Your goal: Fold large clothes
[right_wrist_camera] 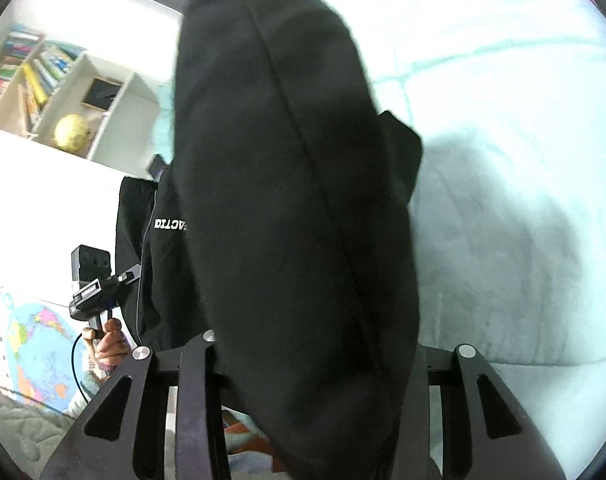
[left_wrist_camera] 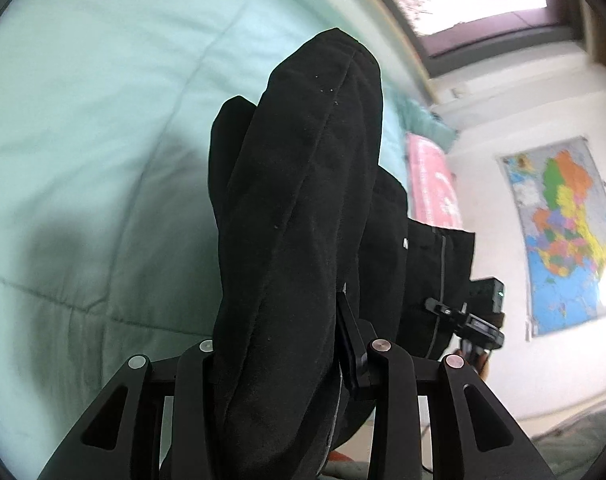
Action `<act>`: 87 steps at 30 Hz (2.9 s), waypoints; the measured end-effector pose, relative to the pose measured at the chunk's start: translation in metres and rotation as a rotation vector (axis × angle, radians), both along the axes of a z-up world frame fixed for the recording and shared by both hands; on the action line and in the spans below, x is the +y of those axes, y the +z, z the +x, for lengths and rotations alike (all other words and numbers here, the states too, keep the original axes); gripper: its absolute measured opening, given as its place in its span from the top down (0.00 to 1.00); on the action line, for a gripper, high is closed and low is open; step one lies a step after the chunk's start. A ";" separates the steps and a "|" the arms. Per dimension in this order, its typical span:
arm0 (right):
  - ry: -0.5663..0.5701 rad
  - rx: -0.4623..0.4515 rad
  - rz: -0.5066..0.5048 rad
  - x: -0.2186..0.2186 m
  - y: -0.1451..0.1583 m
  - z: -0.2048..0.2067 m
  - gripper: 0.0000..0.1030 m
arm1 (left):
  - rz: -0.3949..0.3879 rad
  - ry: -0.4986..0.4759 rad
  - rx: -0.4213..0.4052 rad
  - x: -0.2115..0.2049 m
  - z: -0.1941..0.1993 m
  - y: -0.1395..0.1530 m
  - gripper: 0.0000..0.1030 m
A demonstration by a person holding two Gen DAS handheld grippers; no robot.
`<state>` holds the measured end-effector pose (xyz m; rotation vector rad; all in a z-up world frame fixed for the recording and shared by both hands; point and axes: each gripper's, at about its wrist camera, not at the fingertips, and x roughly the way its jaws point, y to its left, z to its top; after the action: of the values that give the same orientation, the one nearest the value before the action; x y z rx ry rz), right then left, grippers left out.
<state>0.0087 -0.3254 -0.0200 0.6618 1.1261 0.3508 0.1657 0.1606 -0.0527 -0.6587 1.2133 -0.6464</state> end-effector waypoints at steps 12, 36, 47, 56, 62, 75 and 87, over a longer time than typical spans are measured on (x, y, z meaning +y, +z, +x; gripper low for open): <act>-0.229 0.197 0.058 -0.067 -0.088 -0.004 0.34 | -0.043 0.227 0.295 0.085 0.017 -0.107 0.27; 0.035 0.145 -0.607 0.196 -0.091 0.086 0.27 | 0.712 -0.018 -0.086 -0.137 0.007 -0.039 0.23; -0.095 -0.044 -0.590 0.213 0.050 0.073 0.27 | 0.770 0.023 -0.380 -0.132 -0.008 0.116 0.25; -0.095 -0.103 -0.702 0.176 0.131 0.045 0.27 | 0.944 0.096 -0.544 -0.151 -0.048 0.211 0.24; -0.104 -0.104 -0.693 0.176 0.156 0.029 0.27 | 0.854 0.075 -0.543 -0.154 -0.061 0.231 0.23; -0.101 -0.041 -0.726 0.173 0.144 0.013 0.27 | 0.824 0.023 -0.437 -0.162 -0.061 0.199 0.23; -0.096 0.002 -0.690 0.160 0.131 0.005 0.25 | 0.837 0.016 -0.414 -0.162 -0.060 0.189 0.23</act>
<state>0.0141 -0.1653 0.1107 0.1032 1.1214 -0.1281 0.1060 -0.0014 0.1367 0.1661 0.9641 -0.1950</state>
